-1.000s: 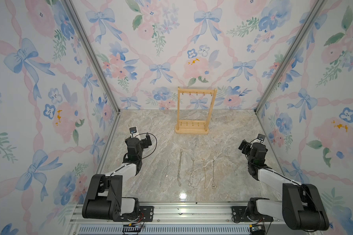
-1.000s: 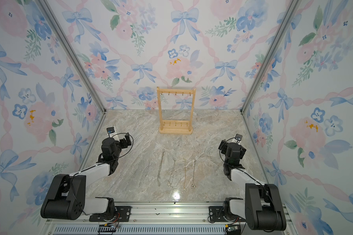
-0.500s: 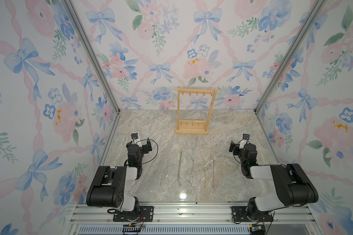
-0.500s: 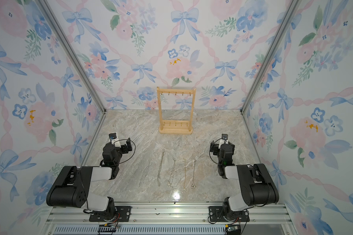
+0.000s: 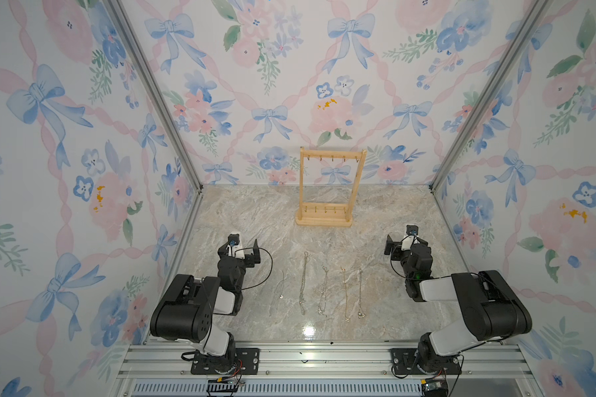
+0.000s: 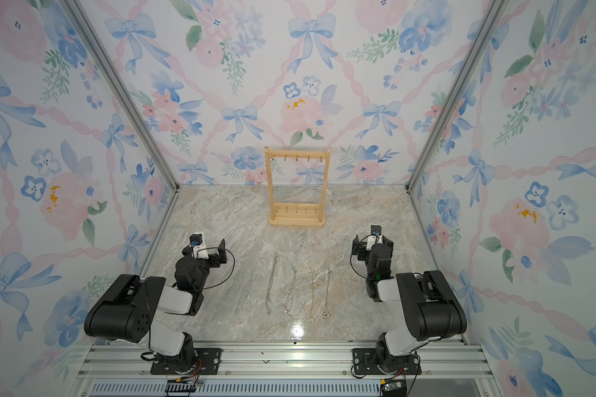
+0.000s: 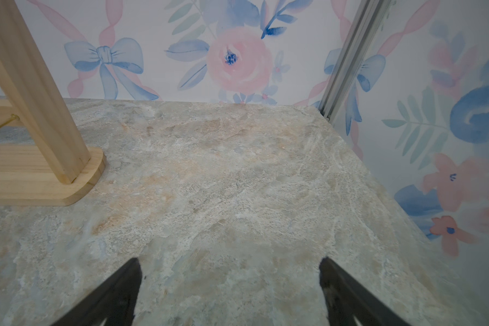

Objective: Take the necklace off the jewelry display stand
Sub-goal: Reset both arms

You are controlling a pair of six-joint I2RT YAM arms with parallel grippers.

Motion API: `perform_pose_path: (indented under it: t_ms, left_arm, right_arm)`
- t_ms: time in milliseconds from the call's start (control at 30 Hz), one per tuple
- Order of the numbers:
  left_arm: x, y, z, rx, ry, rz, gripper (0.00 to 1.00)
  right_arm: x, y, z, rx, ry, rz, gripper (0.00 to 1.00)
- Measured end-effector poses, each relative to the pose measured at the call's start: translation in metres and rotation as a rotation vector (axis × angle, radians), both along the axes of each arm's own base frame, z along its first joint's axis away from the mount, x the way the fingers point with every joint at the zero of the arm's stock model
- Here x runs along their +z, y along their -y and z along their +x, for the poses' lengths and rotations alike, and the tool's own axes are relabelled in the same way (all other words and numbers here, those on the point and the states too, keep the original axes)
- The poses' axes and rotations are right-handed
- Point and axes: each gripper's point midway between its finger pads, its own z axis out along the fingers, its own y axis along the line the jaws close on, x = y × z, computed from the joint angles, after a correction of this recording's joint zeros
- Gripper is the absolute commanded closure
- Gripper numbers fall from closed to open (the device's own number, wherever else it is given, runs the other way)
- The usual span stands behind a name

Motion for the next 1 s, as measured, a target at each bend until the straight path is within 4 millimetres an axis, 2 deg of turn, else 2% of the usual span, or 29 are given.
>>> perform_pose_path:
  t_ms: [1000]
  left_arm:
    - [0.0038,-0.0063,0.0006,0.027,0.015,0.008,0.02]
  right_arm:
    - [-0.0065,-0.0005,-0.0009,0.007,-0.031,0.000,0.01]
